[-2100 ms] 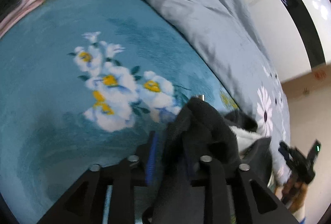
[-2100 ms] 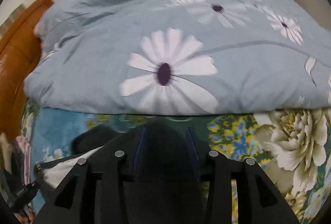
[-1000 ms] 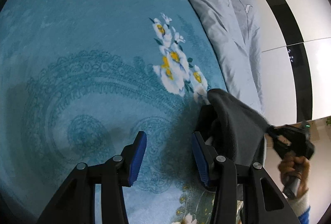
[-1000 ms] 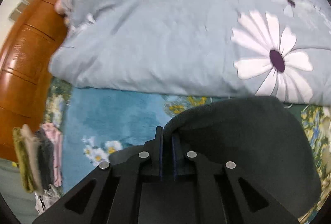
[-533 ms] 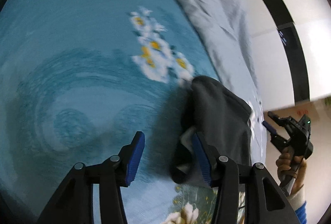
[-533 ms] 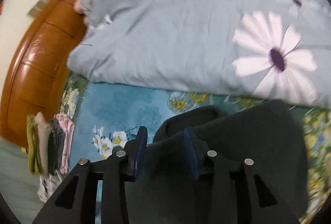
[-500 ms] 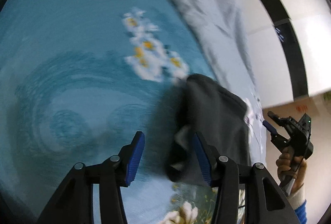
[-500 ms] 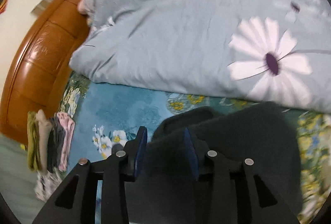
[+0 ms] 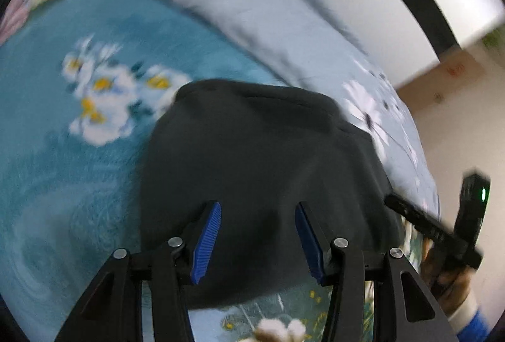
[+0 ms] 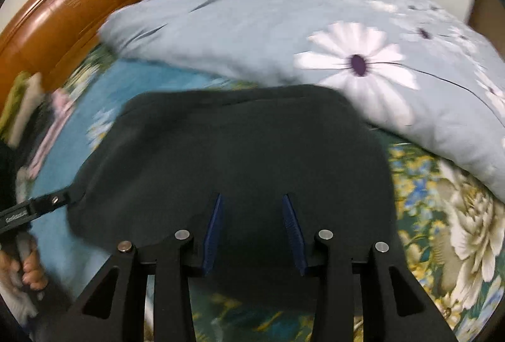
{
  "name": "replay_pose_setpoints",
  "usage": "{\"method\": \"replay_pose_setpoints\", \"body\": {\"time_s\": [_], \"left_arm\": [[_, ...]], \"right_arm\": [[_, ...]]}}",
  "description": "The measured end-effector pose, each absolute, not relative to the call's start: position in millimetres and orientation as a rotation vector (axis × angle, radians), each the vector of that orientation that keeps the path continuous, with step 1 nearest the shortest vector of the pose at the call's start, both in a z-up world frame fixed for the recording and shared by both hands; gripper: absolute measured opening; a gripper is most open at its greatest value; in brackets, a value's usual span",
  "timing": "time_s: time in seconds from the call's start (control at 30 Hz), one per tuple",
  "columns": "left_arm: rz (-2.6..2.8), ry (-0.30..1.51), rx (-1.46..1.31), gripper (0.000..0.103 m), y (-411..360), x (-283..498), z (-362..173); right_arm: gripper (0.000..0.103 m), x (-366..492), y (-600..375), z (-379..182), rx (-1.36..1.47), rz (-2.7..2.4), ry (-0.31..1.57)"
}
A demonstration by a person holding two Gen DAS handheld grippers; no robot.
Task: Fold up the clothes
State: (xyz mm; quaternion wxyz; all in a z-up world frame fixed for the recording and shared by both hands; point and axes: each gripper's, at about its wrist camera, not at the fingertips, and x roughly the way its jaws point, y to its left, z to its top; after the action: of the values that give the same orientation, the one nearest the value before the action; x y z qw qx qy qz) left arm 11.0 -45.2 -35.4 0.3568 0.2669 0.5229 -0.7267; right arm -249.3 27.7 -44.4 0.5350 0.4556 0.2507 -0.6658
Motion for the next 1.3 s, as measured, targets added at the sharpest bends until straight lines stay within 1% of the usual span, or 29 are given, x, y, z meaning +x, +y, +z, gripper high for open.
{"method": "replay_pose_setpoints", "body": {"time_s": [0.1, 0.17, 0.27, 0.33, 0.43, 0.5, 0.63, 0.73, 0.77, 0.8, 0.83, 0.87, 0.9, 0.93, 0.97, 1.0, 1.13, 1.2, 1.3], "left_arm": [[-1.785, 1.432, 0.684, 0.053, -59, 13, -53], [-1.771, 1.427, 0.72, 0.053, -63, 9, -56], [-1.775, 1.422, 0.75, 0.053, -65, 7, -53], [-1.786, 1.453, 0.675, 0.053, -60, 14, -42], [-1.812, 1.497, 0.539, 0.053, -47, 32, -26], [-1.789, 1.529, 0.448, 0.053, -34, 46, -23], [-1.74, 1.594, 0.371, 0.053, -10, 68, -37], [-1.732, 1.674, 0.37, 0.053, 1, 74, -57], [-1.727, 1.709, 0.355, 0.053, 6, 76, -63], [-1.721, 1.741, 0.344, 0.055, 11, 78, -69], [-1.713, 1.754, 0.368, 0.058, 12, 76, -72], [-1.705, 1.766, 0.393, 0.064, 13, 73, -75], [-1.699, 1.775, 0.416, 0.069, 14, 71, -78], [-1.703, 1.753, 0.427, 0.072, 15, 67, -77], [-1.707, 1.732, 0.438, 0.078, 16, 63, -77], [-1.715, 1.719, 0.448, 0.083, 16, 58, -77], [-1.704, 1.723, 0.446, 0.086, 16, 47, -85], [-1.671, 1.723, 0.439, 0.089, 16, 46, -90], [-1.618, 1.777, 0.424, 0.09, 15, 43, -102]], "right_arm": [[0.041, -266, 23, -67, 1.206, -1.628, 0.537], [0.041, -274, 20, -81, 1.275, -1.635, 0.495], [0.042, -275, 19, -82, 1.295, -1.637, 0.476], [0.042, -275, 19, -80, 1.308, -1.634, 0.457], [0.042, -276, 33, -61, 1.342, -1.587, 0.362], [0.048, -277, 52, -50, 1.381, -1.55, 0.258], [0.048, -276, 90, -46, 1.467, -1.492, 0.11], [0.048, -273, 111, -55, 1.53, -1.467, 0.082], [0.05, -272, 116, -58, 1.535, -1.475, 0.09], [0.053, -271, 121, -62, 1.544, -1.483, 0.094], [0.066, -272, 126, -67, 1.56, -1.491, 0.092], [0.076, -272, 130, -72, 1.578, -1.498, 0.08], [0.078, -273, 134, -78, 1.596, -1.501, 0.049], [0.078, -274, 137, -82, 1.605, -1.507, 0.023], [0.078, -276, 141, -86, 1.612, -1.514, -0.011], [0.078, -277, 144, -89, 1.618, -1.519, -0.045], [0.078, -284, 150, -100, 1.625, -1.498, -0.191], [0.078, -285, 147, -103, 1.613, -1.478, -0.231], [0.078, -284, 142, -109, 1.592, -1.425, -0.27]]}}
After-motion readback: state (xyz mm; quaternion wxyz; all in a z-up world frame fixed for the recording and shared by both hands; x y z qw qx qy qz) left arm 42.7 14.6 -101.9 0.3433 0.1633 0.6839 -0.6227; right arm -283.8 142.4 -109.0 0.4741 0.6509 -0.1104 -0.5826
